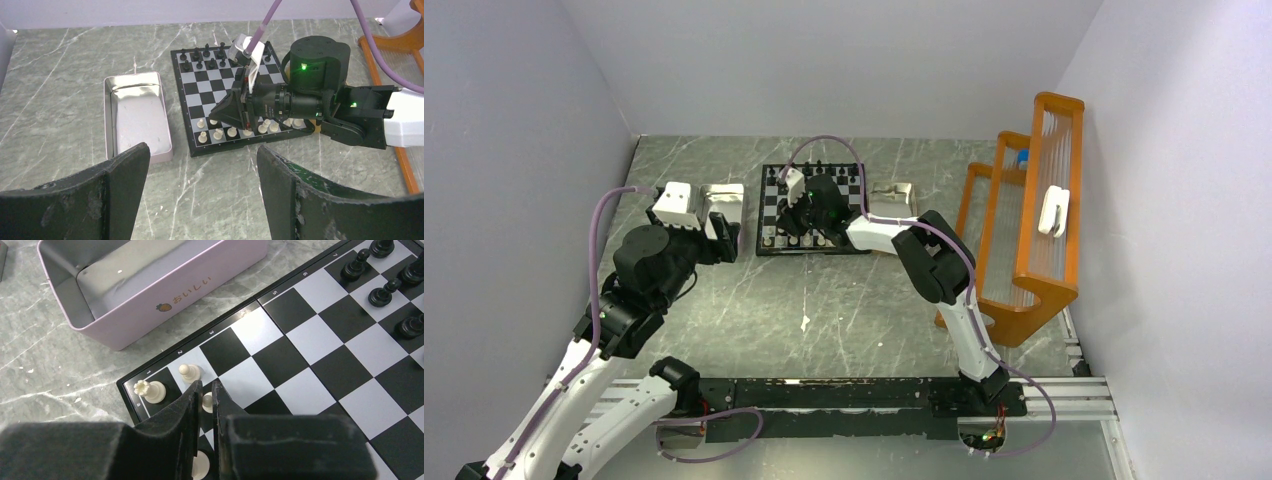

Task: Set up the chess pieces on the board
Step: Place the chess piece on the chessboard.

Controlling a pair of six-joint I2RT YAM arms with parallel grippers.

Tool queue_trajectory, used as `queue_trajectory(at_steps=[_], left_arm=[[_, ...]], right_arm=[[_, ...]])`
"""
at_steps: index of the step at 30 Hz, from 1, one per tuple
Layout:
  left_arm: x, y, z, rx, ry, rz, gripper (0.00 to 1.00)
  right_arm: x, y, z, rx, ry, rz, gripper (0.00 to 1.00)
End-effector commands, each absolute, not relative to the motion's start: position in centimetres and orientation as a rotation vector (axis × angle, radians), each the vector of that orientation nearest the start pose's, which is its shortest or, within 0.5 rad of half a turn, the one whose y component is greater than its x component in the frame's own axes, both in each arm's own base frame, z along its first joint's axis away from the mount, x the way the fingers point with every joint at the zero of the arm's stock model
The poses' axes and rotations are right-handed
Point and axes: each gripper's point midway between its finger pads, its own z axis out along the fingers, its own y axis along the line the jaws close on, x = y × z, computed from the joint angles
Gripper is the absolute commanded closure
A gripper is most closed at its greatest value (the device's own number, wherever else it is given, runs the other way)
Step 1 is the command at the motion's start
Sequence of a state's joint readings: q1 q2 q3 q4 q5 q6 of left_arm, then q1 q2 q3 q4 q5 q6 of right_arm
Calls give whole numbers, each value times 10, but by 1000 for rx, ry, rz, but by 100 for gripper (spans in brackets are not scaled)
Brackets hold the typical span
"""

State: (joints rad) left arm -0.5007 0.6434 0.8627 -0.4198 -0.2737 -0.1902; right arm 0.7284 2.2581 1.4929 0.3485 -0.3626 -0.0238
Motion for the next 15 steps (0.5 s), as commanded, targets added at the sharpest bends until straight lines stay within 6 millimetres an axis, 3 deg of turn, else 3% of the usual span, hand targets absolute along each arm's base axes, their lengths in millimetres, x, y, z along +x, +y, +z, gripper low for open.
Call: queue_trajectory(at_steps=[1,15], left_arm=[[254,-90,297,70,1758,-249,18],[254,-90,298,70,1756,-250,18]], right_arm=[[410,456,58,-1002,1799,822,84],[406,453,60,-1023,1811,820,85]])
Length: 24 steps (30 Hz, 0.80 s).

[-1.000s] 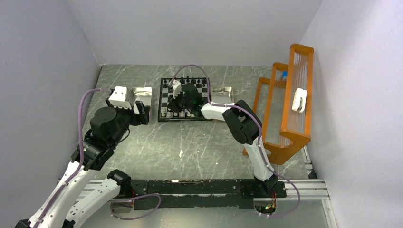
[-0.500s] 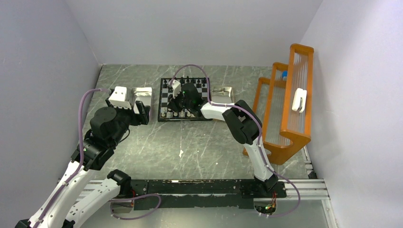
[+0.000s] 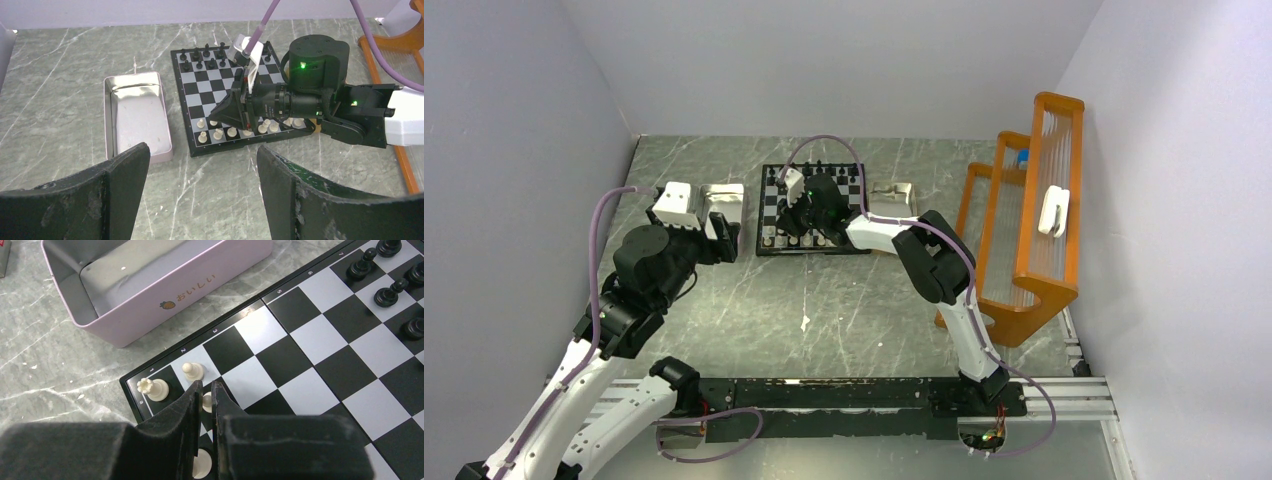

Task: Set up the chess pieces on the board
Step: Place the chess piece on the chessboard.

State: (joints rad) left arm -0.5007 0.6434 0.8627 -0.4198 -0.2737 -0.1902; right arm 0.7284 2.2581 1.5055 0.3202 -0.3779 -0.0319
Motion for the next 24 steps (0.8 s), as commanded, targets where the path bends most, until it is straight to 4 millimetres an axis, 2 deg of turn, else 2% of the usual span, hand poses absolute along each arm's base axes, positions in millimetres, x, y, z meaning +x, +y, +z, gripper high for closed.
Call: queue_trajectory(at_steps=[1,24], left_arm=[[255,-90,297,71,1758,-249,18],[255,-90,297,71,1758,-248,18]], right_arm=[[405,453,60,-1022,1813,819,85],[400,448,65,-1036,1813,809,86]])
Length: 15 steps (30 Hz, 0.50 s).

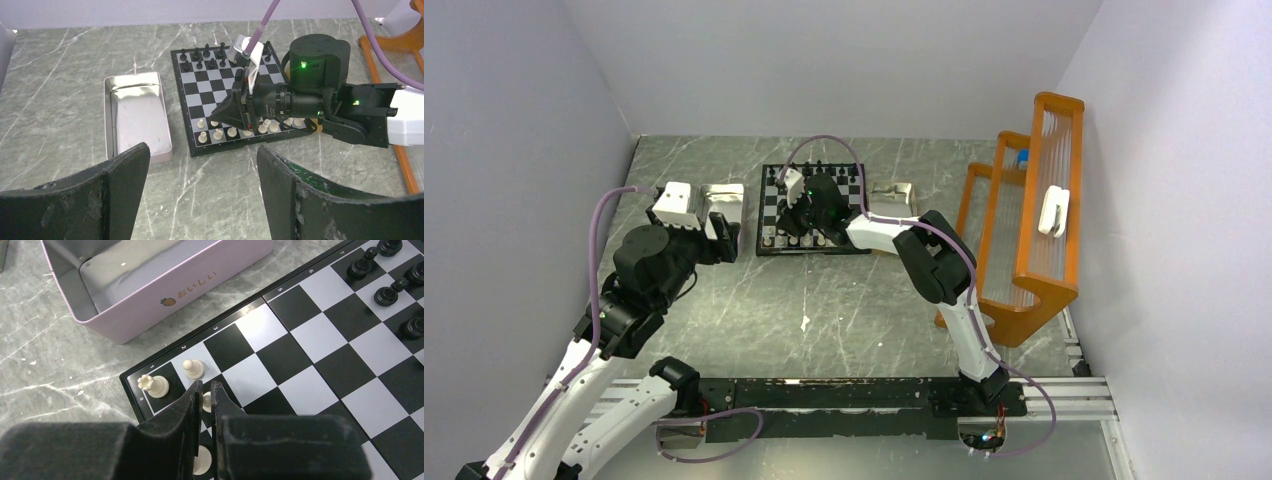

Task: Set up the chess pieces on the board
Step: Place the chess piece on the chessboard.

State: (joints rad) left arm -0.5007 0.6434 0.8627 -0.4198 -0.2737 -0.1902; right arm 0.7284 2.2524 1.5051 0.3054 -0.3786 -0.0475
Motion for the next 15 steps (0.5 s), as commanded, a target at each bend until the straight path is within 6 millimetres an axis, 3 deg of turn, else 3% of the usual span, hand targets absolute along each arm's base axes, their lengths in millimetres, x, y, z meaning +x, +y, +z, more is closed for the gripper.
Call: queue_trajectory(at_steps=[1,10,15], left_arm=[[255,-90,297,72,1758,-248,18],[255,-90,297,71,1759,-247,18],[255,-90,297,73,1759,-249,17]], right_arm=[[400,447,65,-1036,1813,809,86],[401,450,67,-1033,1817,821,85],[403,452,72,-1011,1806,837,75]])
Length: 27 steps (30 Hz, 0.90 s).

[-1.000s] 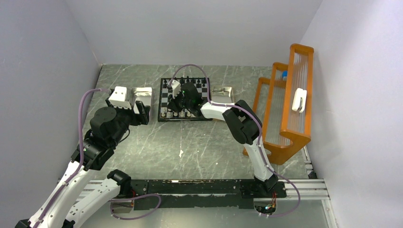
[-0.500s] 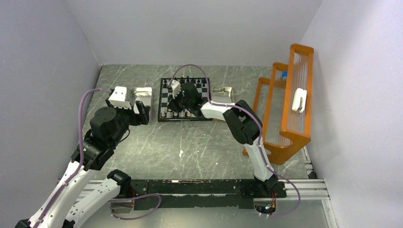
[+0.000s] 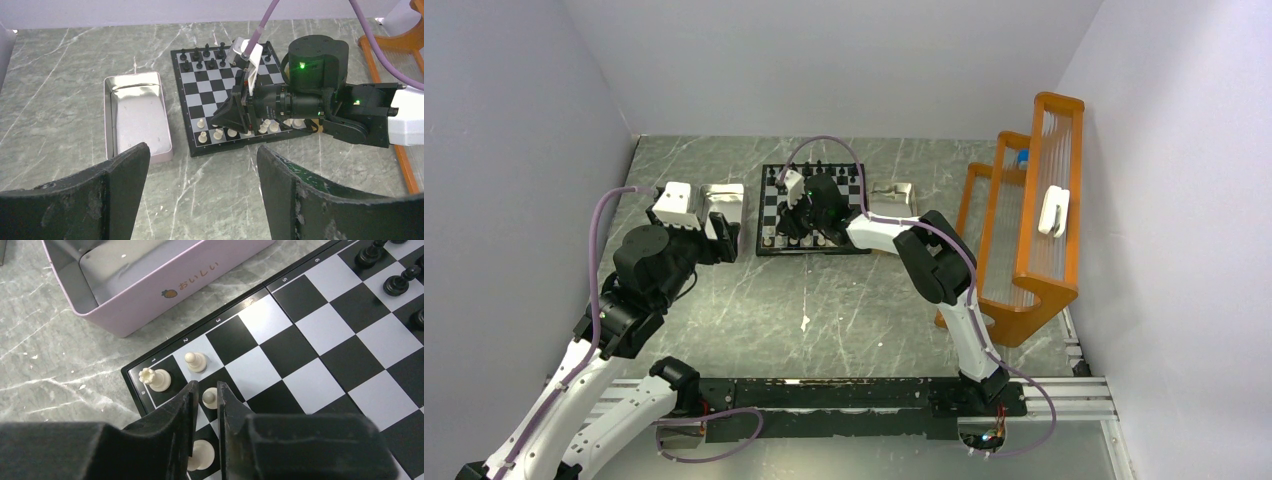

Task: Set up the chess pieces on the board
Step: Place the chess piece on the chessboard, then pick up the chess piece from the storage box.

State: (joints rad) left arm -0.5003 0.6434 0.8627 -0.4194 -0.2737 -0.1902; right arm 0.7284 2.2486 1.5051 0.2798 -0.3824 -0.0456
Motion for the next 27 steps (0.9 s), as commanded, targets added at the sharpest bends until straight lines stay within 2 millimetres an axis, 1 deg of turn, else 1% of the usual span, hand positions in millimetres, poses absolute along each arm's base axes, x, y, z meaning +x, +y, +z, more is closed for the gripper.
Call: queue_trajectory(at_steps=[1,5,8,11,13,16,20,23,27], left_arm=[[255,-91,296,74,1761,-250,17],[256,-91,296,76,1763,-249,17],[256,-92,295,78,1765,-250,17],[256,-91,296,76,1764,-249,17],[256,-92,295,79,1764,-251,17],[256,-93,295,85,1767,-256,17],[256,-94,294,88,1770,-257,17],[256,-96,293,99,1772,-266,17],[257,-99,291,111,1783,-271,17]], right_arm=[[404,453,75,-1002,1801,844,73],[410,460,90,-943,1789,879,68],[417,462,102,-897,1776,881,66],[425,456,116,-843,1775,847,64],[431,448,128,-791,1780,808,63],[444,426,152,-644,1811,731,63],[448,388,178,-509,1820,584,63],[453,344,185,-393,1856,384,64],[459,291,171,-317,1932,173,64]])
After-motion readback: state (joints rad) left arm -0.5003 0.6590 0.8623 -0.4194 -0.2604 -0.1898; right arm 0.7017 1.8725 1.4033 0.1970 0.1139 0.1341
